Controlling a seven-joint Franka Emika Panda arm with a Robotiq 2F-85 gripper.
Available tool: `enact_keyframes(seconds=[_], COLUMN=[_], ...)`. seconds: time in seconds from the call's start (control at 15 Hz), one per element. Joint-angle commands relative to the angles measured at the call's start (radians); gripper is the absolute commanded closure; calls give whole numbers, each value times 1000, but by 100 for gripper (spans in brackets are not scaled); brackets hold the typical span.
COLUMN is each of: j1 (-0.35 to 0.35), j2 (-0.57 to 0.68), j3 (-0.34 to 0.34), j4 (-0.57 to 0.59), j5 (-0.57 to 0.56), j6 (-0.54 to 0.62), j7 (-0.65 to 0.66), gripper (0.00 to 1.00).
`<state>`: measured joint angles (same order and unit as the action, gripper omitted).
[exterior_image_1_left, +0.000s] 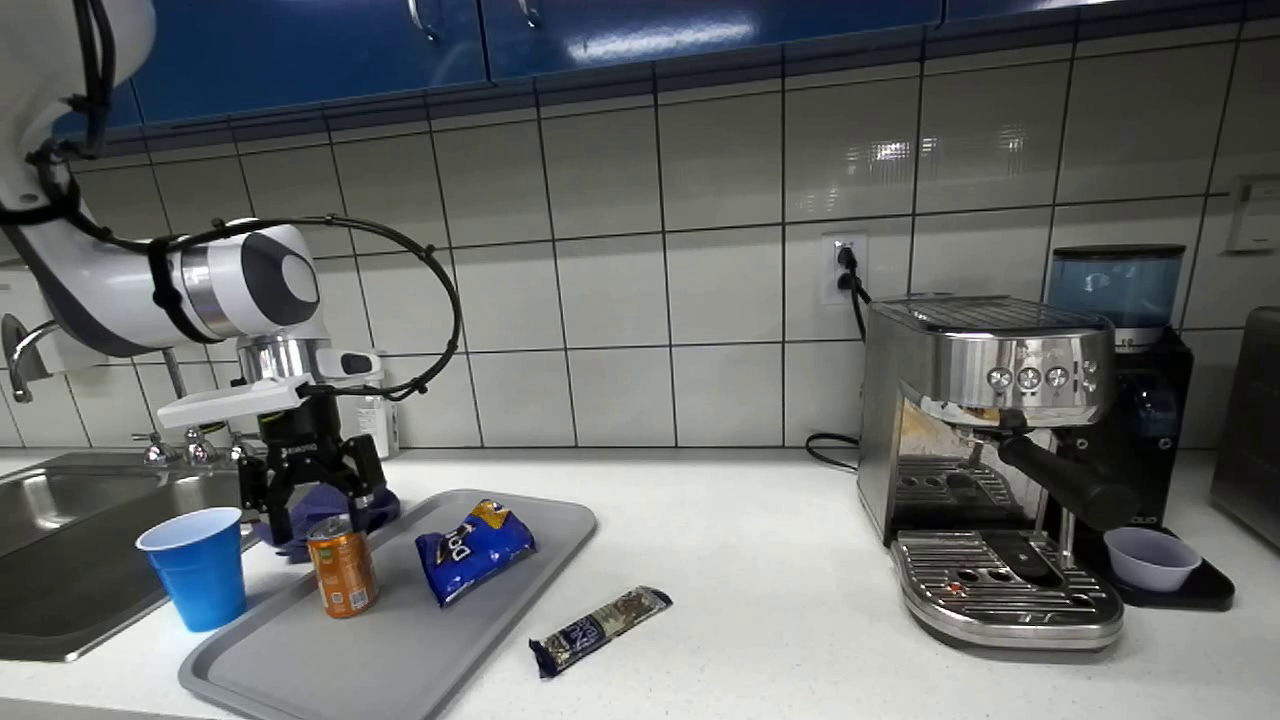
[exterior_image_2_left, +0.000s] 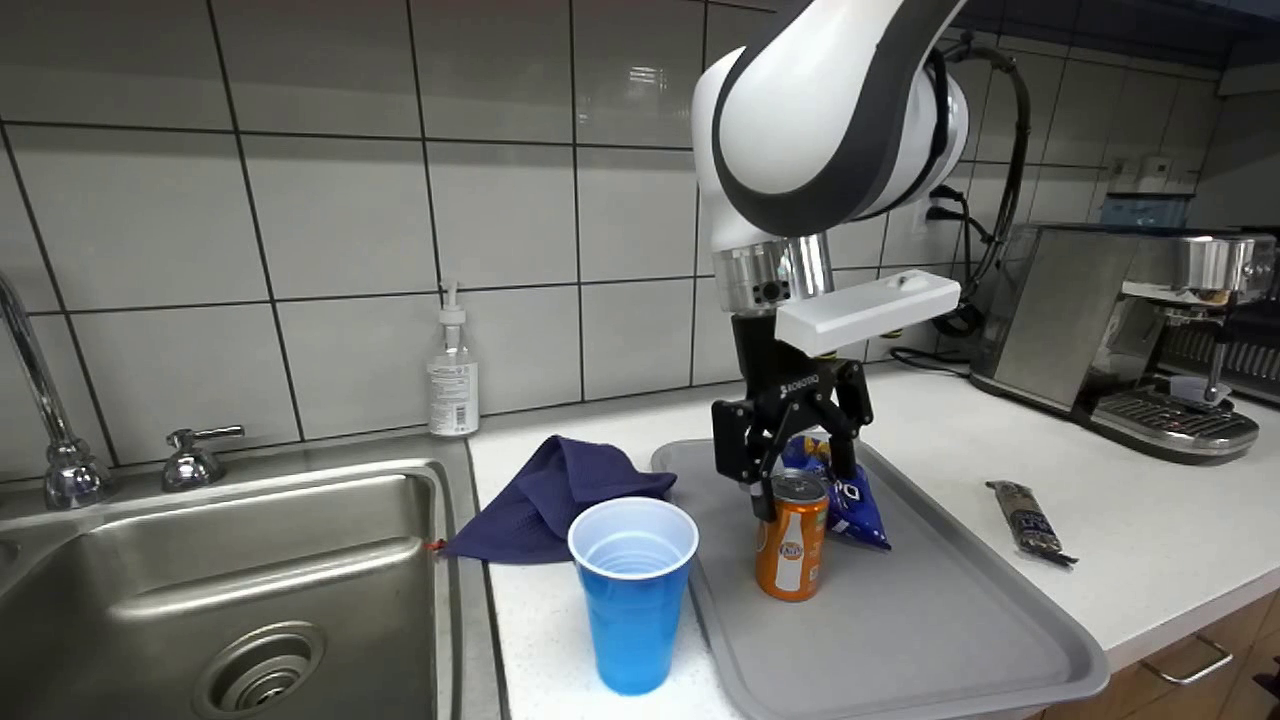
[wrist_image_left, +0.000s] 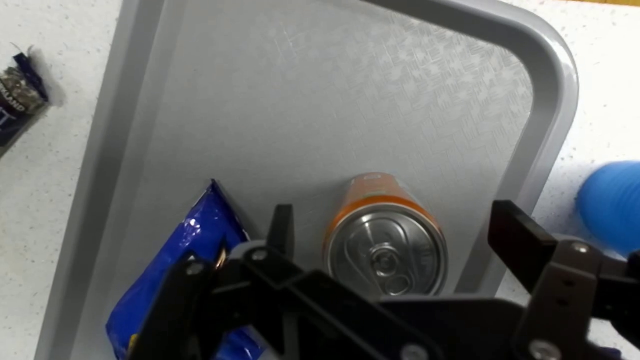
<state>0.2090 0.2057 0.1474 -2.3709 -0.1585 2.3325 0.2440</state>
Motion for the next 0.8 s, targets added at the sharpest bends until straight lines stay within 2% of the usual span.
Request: enact_keyframes(seconds=[0.0,0.73], j1=[-3,-5], j2=[10,46], j3=[-10,-31], j4=[-1,-13], j5=[6,9], j6=[19,119], j7=[6,-1], gripper=[0,0])
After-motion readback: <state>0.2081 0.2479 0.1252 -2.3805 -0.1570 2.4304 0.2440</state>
